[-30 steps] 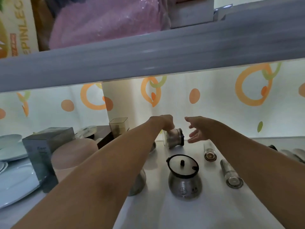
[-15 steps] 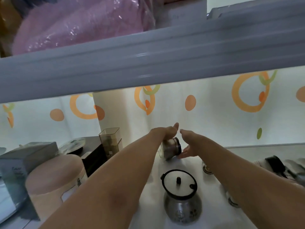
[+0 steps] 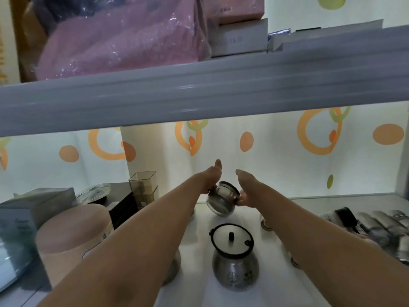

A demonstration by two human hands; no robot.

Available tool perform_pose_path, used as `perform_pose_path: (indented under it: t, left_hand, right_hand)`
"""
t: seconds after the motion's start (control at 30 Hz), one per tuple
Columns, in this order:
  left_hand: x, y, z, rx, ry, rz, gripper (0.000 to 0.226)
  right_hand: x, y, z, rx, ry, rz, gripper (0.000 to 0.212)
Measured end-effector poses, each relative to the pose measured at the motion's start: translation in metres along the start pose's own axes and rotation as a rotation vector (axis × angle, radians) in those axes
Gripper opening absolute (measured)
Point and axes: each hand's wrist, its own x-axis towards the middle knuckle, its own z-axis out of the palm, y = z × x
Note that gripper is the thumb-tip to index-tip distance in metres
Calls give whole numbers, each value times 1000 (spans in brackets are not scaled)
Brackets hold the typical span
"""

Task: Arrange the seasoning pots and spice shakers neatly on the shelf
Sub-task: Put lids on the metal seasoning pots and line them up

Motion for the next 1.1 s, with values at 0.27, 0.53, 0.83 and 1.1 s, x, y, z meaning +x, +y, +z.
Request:
perform_pose_path:
  t: [0.27, 0.53, 0.83, 1.1]
  left_hand:
    - [-26, -13, -17, -154, -95, -100, 60]
    - [-34, -27, -11, 100, -85, 19, 20]
    - [-40, -28, -10, 90, -42, 73, 30]
    - [-53, -32, -12, 56, -20, 89, 21]
  right_hand:
    - [-6, 4, -11, -384, -111, -191, 28]
    - [-20, 2, 3, -1184, -22, -344, 53]
    - [-31, -13, 22, -1341, -71, -297, 41]
    - [-21, -20, 21, -1405, -180, -241, 45]
